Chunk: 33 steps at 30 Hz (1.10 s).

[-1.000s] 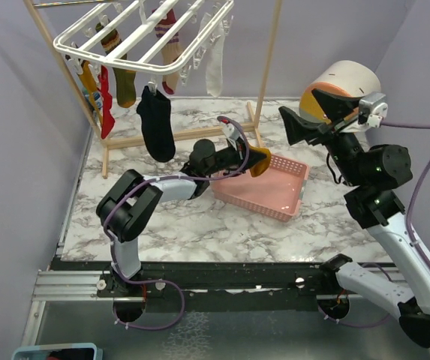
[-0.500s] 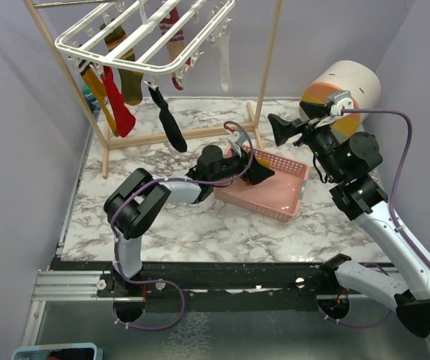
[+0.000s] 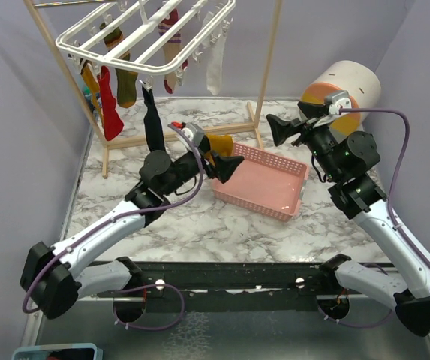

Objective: Remove the socks clipped to the hanger

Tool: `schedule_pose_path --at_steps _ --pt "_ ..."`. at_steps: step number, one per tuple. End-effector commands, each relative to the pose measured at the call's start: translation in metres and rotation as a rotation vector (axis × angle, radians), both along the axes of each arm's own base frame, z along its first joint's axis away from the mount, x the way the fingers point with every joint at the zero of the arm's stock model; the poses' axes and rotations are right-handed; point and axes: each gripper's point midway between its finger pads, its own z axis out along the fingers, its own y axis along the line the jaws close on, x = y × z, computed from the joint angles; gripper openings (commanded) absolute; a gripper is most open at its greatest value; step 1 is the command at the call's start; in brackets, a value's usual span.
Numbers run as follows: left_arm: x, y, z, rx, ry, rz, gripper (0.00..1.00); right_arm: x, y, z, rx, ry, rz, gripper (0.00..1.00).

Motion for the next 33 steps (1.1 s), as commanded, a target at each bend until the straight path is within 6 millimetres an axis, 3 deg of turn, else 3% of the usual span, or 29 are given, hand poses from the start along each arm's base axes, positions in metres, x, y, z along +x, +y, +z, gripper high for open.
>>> schedule_pose_path --at_steps 1,5,10,14,18,24,28,33 --pt "-0.003 0.034 -0.044 0.171 0.078 0.117 0.98 0.001 0.011 -0.006 0.015 0.011 0.052 1.0" --pt "-0.009 0.039 -0.04 0.162 0.076 0.113 0.98 0.003 0.017 -0.005 0.019 0.009 0.074 1.0" --pt "0.001 0.027 -0.045 0.188 0.07 0.093 0.98 0.001 0.015 0.0 0.027 -0.001 0.072 1.0" --pt "0.013 0.003 -0.055 0.22 0.074 0.029 0.95 -0.004 0.003 0.006 0.033 -0.013 0.026 1.0" --pt "0.025 -0.03 -0.049 0.218 0.057 -0.062 0.91 -0.005 -0.016 0.011 0.037 -0.031 -0.062 1.0" --pt "0.028 -0.074 -0.053 0.257 0.054 -0.194 0.91 -0.01 -0.035 0.017 0.026 -0.056 -0.142 1.0" --pt "0.012 -0.088 -0.082 0.377 0.119 -0.283 0.89 -0.012 -0.044 0.019 0.026 -0.066 -0.184 1.0" --pt "-0.021 -0.082 -0.133 0.528 0.192 -0.365 0.89 -0.013 -0.05 0.015 0.019 -0.069 -0.209 1.0"
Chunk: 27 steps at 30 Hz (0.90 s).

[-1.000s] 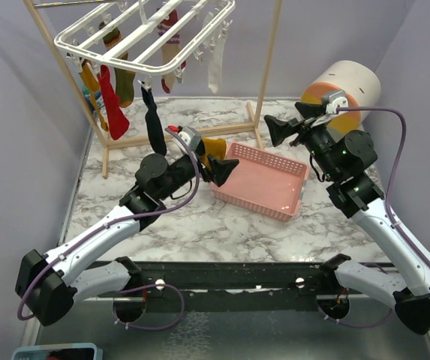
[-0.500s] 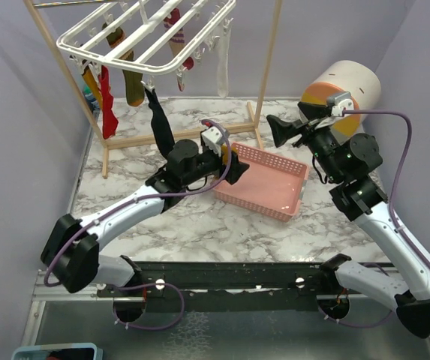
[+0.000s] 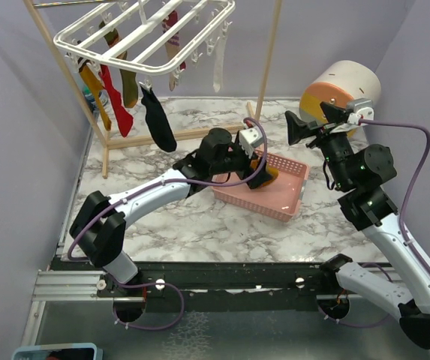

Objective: Remove the socks clipped to the hanger

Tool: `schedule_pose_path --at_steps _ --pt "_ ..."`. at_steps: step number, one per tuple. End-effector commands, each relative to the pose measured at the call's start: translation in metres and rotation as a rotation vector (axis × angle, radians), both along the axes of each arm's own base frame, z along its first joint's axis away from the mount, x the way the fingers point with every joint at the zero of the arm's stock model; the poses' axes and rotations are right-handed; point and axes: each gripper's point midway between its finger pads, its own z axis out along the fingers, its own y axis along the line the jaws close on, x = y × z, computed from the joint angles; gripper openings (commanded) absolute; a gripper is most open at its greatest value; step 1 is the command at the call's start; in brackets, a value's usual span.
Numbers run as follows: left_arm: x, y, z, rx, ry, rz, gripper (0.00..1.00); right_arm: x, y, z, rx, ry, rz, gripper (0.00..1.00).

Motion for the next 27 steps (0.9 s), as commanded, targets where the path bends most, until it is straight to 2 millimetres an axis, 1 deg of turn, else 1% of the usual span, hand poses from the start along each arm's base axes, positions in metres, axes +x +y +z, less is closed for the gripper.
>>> schedule_pose_path --at_steps 1,2,3,5,8,10,12,13,15,18,19,20,21,23,24,25,27 --pt "-0.037 0.01 -0.063 0.211 0.081 -0.109 0.89 0.002 -0.011 -0.006 -0.015 0.002 -0.063 1.0" --pt "-0.039 0.014 -0.075 0.259 0.084 -0.093 0.89 0.003 -0.011 -0.008 -0.016 0.004 -0.063 1.0" --pt "-0.036 0.02 -0.086 0.317 0.075 -0.049 0.88 0.004 -0.01 -0.008 -0.018 0.005 -0.063 1.0" --pt "-0.03 0.032 -0.1 0.413 0.046 0.02 0.88 0.006 -0.009 -0.009 -0.021 0.008 -0.063 1.0" --pt "-0.021 0.047 -0.109 0.522 0.022 0.074 0.89 0.006 -0.009 -0.009 -0.022 0.007 -0.062 1.0" --pt "-0.015 0.054 -0.107 0.56 0.007 0.102 0.88 0.006 -0.009 -0.008 -0.022 0.004 -0.062 1.0" --pt "-0.01 0.059 -0.093 0.549 -0.028 0.14 0.88 0.006 -0.009 -0.009 -0.023 0.006 -0.063 1.0" --pt "-0.007 0.061 -0.079 0.517 -0.057 0.17 0.89 0.006 -0.01 -0.008 -0.022 0.006 -0.065 1.0" --pt "0.001 0.072 -0.046 0.433 -0.128 0.272 0.9 0.005 -0.01 -0.009 -0.023 0.008 -0.065 1.0" --pt "-0.004 0.093 0.01 0.243 -0.239 0.369 0.98 0.008 -0.008 -0.014 -0.029 0.02 -0.064 1.0" --pt "-0.008 0.103 0.025 0.191 -0.258 0.404 0.99 0.009 -0.007 -0.015 -0.03 0.024 -0.06 1.0" --pt "-0.011 0.113 0.035 0.159 -0.269 0.435 0.99 0.009 -0.006 -0.015 -0.03 0.025 -0.054 1.0" --pt "-0.014 0.125 0.044 0.131 -0.275 0.473 0.99 0.01 -0.004 -0.017 -0.03 0.028 -0.05 1.0" --pt "-0.021 0.149 0.054 0.087 -0.277 0.548 0.99 0.013 0.0 -0.02 -0.031 0.036 -0.035 1.0" --pt "-0.026 0.163 0.051 0.081 -0.275 0.587 0.99 0.014 0.002 -0.022 -0.03 0.04 -0.03 1.0" --pt "-0.029 0.177 0.053 0.061 -0.279 0.629 0.99 0.016 0.004 -0.024 -0.029 0.043 -0.023 1.0" --pt "-0.037 0.207 0.051 0.04 -0.28 0.721 0.99 0.018 0.009 -0.026 -0.027 0.049 -0.006 1.0"
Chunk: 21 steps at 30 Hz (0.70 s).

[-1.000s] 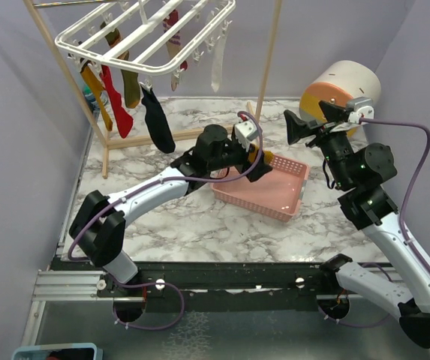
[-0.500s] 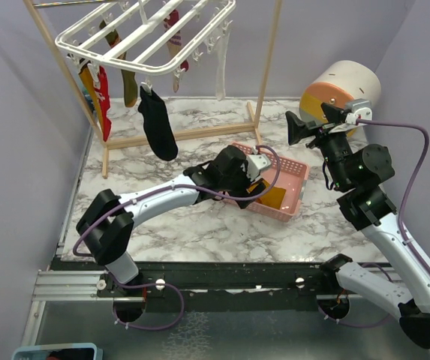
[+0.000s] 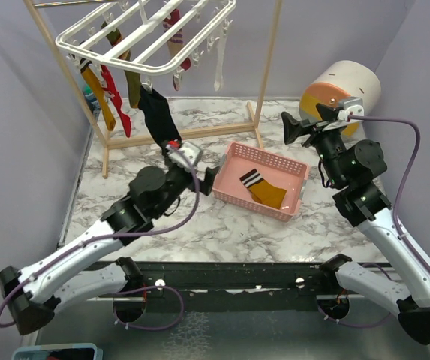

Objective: Remove the socks clipped to the hanger

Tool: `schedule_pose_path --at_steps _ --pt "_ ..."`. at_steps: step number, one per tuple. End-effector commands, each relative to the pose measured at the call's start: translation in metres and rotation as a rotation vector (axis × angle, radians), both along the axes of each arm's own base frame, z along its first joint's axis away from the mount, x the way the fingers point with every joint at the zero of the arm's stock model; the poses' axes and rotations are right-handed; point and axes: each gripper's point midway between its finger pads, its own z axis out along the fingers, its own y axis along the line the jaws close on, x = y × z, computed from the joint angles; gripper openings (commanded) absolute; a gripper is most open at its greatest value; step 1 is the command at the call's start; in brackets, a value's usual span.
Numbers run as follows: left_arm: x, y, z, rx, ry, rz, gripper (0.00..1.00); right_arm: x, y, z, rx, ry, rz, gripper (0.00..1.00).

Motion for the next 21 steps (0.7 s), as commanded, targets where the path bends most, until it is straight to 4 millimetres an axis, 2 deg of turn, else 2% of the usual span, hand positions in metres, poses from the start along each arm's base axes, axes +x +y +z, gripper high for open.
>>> schedule_pose_path --at_steps 1,7,10,13,15,21 --pt "-0.006 0.07 -0.018 -0.064 0.009 0.264 0.99 0.007 0.01 -0.01 0.005 0.015 0.033 1.0" --pt "-0.018 0.139 -0.04 -0.102 0.038 0.526 0.99 0.011 0.023 -0.012 0.015 0.025 0.082 1.0" --pt "-0.021 0.161 -0.048 -0.138 0.003 0.614 0.99 0.011 0.026 -0.013 0.013 0.024 0.099 1.0" --pt "-0.022 0.169 -0.055 -0.168 -0.044 0.642 0.99 0.01 0.03 -0.013 0.033 0.031 0.124 1.0" --pt "-0.022 0.165 -0.055 -0.176 -0.1 0.599 0.99 0.009 0.032 -0.013 0.035 0.031 0.135 1.0" --pt "-0.026 0.146 -0.035 -0.175 -0.21 0.45 0.99 0.006 0.036 -0.016 0.039 0.038 0.163 1.0"
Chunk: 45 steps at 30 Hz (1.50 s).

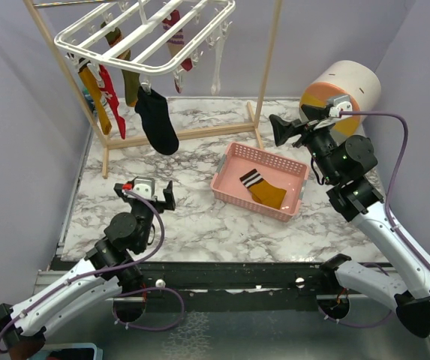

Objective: Remove the socks clipped to the hanger

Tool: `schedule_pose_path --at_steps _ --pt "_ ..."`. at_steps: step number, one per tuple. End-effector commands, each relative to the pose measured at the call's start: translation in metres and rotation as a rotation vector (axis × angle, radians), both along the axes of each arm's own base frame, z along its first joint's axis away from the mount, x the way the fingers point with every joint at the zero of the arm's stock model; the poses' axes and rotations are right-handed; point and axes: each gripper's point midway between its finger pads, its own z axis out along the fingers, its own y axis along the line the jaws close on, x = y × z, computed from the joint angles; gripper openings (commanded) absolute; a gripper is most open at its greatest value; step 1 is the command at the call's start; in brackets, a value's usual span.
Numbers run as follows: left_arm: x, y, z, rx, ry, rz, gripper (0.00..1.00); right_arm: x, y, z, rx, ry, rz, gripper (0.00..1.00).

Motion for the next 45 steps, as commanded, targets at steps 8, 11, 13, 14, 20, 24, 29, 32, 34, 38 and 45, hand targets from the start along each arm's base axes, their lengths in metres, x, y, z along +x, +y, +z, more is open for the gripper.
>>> schedule_pose_path --at_steps 8,11,13,14,20,24,29,32,34,38,45 --pt "-0.021 -0.08 0.05 0.026 -0.076 -0.465 0.99 -0.008 0.018 -0.004 0.033 -0.013 0.107 1.0" --pt "-0.023 -0.117 0.044 0.055 -0.023 -0.63 0.99 -0.008 0.019 -0.005 0.036 -0.011 0.116 1.0" --pt "-0.02 -0.14 0.043 0.054 0.014 -0.745 0.99 -0.008 0.02 -0.005 0.038 -0.012 0.121 1.0" --pt "-0.016 -0.148 0.044 0.041 0.031 -0.789 0.98 -0.008 0.021 -0.005 0.039 -0.011 0.124 1.0" --pt "0.026 -0.109 0.062 -0.11 -0.006 -0.727 0.98 -0.012 0.016 -0.005 0.038 -0.014 0.113 1.0" --pt "0.037 -0.073 0.053 -0.119 0.025 -0.638 0.98 -0.012 0.016 -0.008 0.023 -0.008 0.11 1.0" --pt "0.039 -0.046 0.043 -0.13 0.032 -0.591 0.99 -0.01 0.02 -0.013 0.015 0.0 0.122 1.0" --pt "0.047 -0.041 0.031 -0.137 0.043 -0.588 0.98 -0.008 0.025 -0.014 0.014 0.0 0.141 1.0" --pt "0.054 -0.035 0.028 -0.152 0.032 -0.594 0.98 -0.008 0.026 -0.013 0.016 -0.001 0.147 1.0" --pt "0.067 -0.039 0.03 -0.162 0.023 -0.68 0.98 -0.009 0.028 -0.012 0.017 -0.002 0.162 1.0" --pt "0.1 -0.046 0.041 -0.126 -0.009 -0.742 0.95 -0.011 0.038 -0.016 0.024 0.008 0.212 1.0"
